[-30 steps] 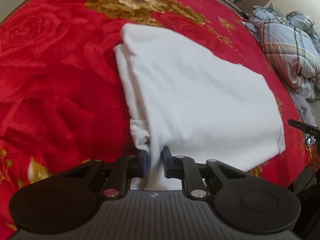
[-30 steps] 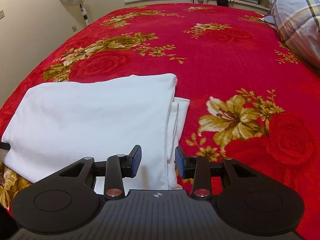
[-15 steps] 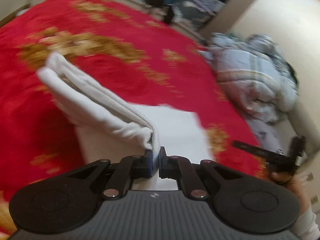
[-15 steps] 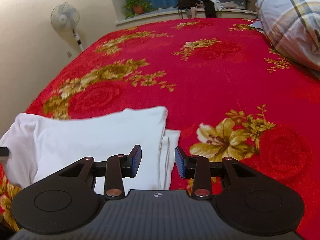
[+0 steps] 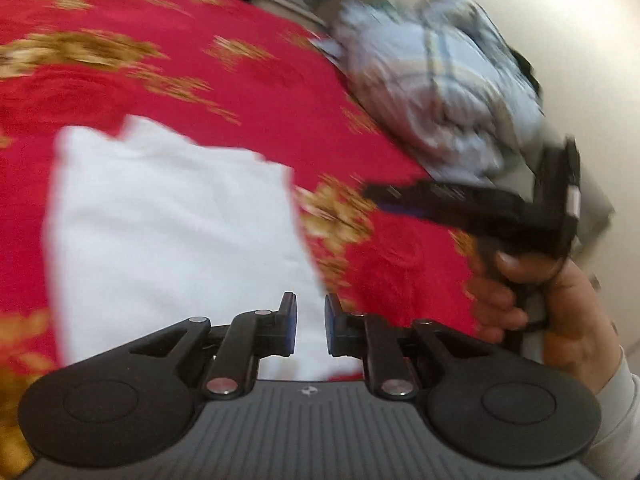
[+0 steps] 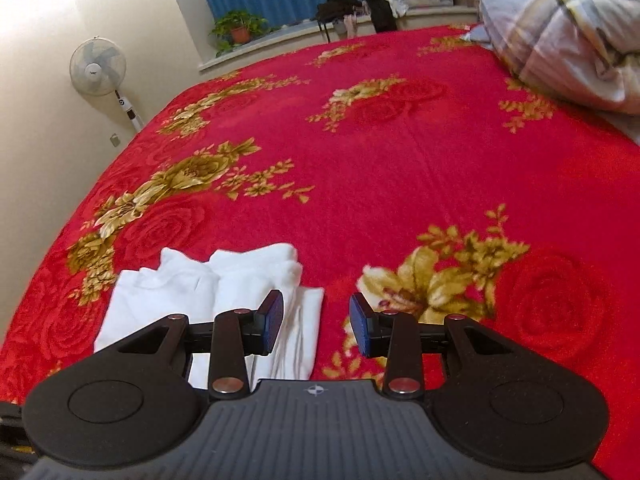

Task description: Fold small clothes

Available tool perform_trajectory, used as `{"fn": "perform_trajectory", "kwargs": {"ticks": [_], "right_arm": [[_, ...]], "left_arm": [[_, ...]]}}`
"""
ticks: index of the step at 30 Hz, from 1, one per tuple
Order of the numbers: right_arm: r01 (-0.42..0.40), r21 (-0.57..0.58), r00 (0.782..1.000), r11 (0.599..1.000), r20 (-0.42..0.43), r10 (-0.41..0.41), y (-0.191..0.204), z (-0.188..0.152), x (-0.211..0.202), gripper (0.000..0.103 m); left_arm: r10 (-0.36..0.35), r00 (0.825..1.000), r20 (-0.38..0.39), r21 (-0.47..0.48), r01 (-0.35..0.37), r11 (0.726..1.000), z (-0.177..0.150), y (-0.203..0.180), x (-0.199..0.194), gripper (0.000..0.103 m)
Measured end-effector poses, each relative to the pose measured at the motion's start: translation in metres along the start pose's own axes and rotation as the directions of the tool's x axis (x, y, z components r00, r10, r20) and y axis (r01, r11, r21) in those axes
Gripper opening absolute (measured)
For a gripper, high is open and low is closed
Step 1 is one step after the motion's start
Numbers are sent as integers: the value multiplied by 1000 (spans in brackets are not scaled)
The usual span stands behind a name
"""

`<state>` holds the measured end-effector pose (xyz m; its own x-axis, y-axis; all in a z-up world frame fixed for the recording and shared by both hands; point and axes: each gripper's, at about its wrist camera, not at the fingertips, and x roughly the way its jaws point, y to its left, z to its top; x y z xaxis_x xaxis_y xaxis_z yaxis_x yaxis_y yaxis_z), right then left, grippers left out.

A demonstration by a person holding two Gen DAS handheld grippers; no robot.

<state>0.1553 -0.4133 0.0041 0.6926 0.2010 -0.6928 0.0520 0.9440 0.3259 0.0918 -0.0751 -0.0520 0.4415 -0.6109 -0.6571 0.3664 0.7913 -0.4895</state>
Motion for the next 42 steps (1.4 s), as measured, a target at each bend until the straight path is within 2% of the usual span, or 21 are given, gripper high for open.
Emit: {"fn": "perform_trajectory", "kwargs": {"ticks": [4, 6, 7, 8, 9, 11, 13, 18, 19, 21, 24, 27, 28, 30, 31, 33, 35, 38, 39, 40, 42], "right_arm": [[-118, 45, 988, 992, -91, 122, 0, -8, 13, 39], [-184, 75, 968, 980, -158, 193, 6, -16, 24, 39], [-197, 74, 960, 978, -188, 208, 11, -20, 27, 39], [-201, 61, 953, 978, -219, 210, 17, -25, 33, 39], [-197, 47, 949, 979, -240, 203, 22, -30, 37, 39], [-175, 23, 945, 984, -277, 174, 29, -39, 47, 39], [-155, 15, 946, 988, -285, 153, 32, -43, 53, 39], [-147, 11, 951, 989, -272, 145, 41, -44, 60, 38], [-148, 3, 952, 989, -270, 143, 42, -44, 60, 28], [-166, -19, 954, 986, -258, 156, 46, -44, 58, 17], [-182, -28, 958, 983, -229, 171, 48, -43, 54, 14], [-211, 1, 967, 978, -147, 209, 42, -31, 34, 12], [-222, 0, 970, 975, -104, 221, 40, -25, 23, 5], [-247, -4, 969, 969, 3, 247, 32, -11, -3, 0], [-246, 12, 969, 969, 23, 246, 25, -8, -7, 0], [-161, 46, 987, 986, 2, 161, 10, -7, 0, 0], [-95, 60, 991, 994, -86, 100, 0, -14, 18, 3], [-102, 98, 991, 990, -71, 109, -4, -20, 16, 4], [-127, 96, 989, 987, -61, 133, -2, -20, 11, 10], [-159, 95, 984, 983, -61, 165, 0, -21, 8, 29], [-202, 89, 970, 975, -116, 212, 6, -27, 13, 48]], "left_arm": [[108, 994, 18, -46, -107, 993, -17, 36, -15, 16], [139, 990, -35, -74, -141, 987, -27, 52, -4, 16], [164, 980, -115, -67, -173, 983, -35, 55, 10, 16], [187, 966, -180, -40, -197, 980, -42, 55, 22, 16], [207, 958, -201, 9, -209, 978, -50, 49, 30, 16], [224, 958, -176, 83, -212, 974, -53, 35, 32, 20], [207, 962, -177, 87, -194, 977, -49, 28, 30, 21], [254, 956, -146, 139, -234, 962, -46, 24, 5, 21], [261, 955, -141, 146, -241, 960, -45, 23, 3, 21], [281, 951, -130, 158, -260, 953, -46, 24, -1, 21], [311, 943, -121, 171, -288, 942, -49, 30, -17, 21], [297, 948, -113, 148, -280, 949, -48, 29, -18, 22], [291, 950, -109, 141, -275, 951, -48, 28, -18, 21], [279, 955, -103, 140, -264, 954, -46, 25, -18, 22], [273, 957, -102, 143, -258, 956, -46, 24, -19, 22], [266, 958, -102, 153, -249, 956, -44, 20, -17, 25], [265, 959, -96, 163, -248, 955, -40, 18, -16, 28], [262, 963, -67, 139, -251, 958, -31, 20, -18, 29], [258, 964, -60, 128, -249, 960, -28, 22, -20, 29], [257, 965, -53, 115, -250, 961, -26, 24, -21, 29], [264, 963, -47, 97, -259, 961, -21, 28, -22, 29]]}}
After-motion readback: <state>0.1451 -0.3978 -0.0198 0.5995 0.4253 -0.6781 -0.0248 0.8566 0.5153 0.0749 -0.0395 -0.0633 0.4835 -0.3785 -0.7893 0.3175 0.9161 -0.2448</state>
